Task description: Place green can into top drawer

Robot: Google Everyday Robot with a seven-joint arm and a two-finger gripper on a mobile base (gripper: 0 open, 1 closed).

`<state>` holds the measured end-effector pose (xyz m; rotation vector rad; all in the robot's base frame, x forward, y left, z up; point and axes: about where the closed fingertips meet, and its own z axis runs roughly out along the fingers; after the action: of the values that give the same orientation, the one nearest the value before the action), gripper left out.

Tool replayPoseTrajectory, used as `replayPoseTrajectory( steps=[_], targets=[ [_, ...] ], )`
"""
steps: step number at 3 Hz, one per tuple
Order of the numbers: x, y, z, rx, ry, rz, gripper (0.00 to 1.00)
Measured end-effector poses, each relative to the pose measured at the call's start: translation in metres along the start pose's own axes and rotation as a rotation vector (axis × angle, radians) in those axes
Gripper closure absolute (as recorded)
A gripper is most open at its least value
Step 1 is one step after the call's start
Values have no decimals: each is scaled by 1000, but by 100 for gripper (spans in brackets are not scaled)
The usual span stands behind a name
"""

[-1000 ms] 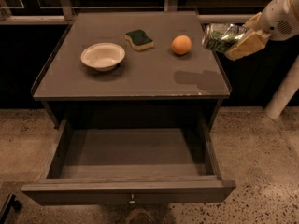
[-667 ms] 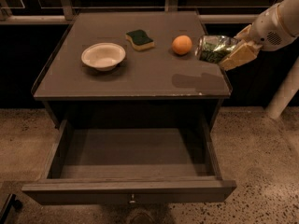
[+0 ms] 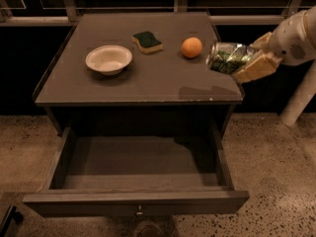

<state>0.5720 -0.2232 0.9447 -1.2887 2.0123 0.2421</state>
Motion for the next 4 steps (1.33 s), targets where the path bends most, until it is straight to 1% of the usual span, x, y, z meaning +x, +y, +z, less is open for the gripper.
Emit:
replayPoseTrajectory(
  steps=[1, 2, 3, 4],
  targets=[
    [26, 52, 11, -47, 1, 45, 100],
    [54, 95, 42, -147, 34, 83, 100],
    [56, 99, 47, -152, 26, 78, 100],
    [75, 115, 79, -185, -4, 119, 100]
  ],
)
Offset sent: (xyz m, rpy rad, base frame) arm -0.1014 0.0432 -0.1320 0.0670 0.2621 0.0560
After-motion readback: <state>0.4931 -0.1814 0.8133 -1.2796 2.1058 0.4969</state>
